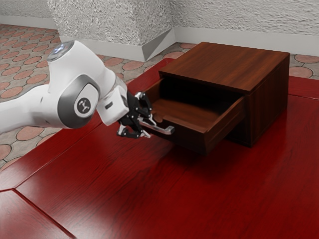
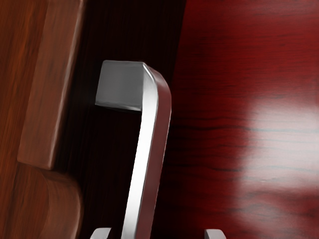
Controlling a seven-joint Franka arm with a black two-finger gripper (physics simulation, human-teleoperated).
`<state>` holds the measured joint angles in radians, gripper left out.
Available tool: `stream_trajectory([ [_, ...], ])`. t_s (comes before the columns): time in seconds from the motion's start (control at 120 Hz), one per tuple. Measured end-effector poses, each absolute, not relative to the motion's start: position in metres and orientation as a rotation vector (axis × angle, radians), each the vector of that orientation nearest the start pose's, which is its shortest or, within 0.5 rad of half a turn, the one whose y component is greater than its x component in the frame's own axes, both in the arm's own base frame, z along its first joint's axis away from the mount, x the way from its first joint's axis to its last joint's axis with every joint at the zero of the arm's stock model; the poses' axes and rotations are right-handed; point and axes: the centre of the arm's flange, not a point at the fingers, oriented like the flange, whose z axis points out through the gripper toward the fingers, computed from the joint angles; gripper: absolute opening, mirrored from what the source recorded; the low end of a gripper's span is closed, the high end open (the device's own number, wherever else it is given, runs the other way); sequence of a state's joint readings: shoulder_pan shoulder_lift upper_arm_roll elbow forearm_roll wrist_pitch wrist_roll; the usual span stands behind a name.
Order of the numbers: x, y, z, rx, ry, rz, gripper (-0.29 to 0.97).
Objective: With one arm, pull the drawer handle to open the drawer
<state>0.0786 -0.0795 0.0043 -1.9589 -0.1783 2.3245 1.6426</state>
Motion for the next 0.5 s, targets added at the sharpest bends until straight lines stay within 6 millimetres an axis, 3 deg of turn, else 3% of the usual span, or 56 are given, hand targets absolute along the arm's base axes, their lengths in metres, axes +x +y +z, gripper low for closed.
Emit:
stream_trajectory([
  [0.133, 0.559, 0.040, 0.562, -2.102, 1.899, -0.604, 0.09],
  [0.208, 0.555, 0.033, 0.570, -2.080, 1.899, -0.622, 0.27],
  [0.292, 0.538, 0.011, 0.607, -1.998, 1.899, -0.682, 0.41],
  [0.333, 0.520, -0.002, 0.624, -1.967, 1.901, -0.704, 0.46],
  [0.408, 0.467, -0.024, 0.658, -1.950, 1.876, -0.715, 0.53],
  [0.5, 0.410, -0.059, 0.689, -2.058, 1.840, -0.631, 0.59],
])
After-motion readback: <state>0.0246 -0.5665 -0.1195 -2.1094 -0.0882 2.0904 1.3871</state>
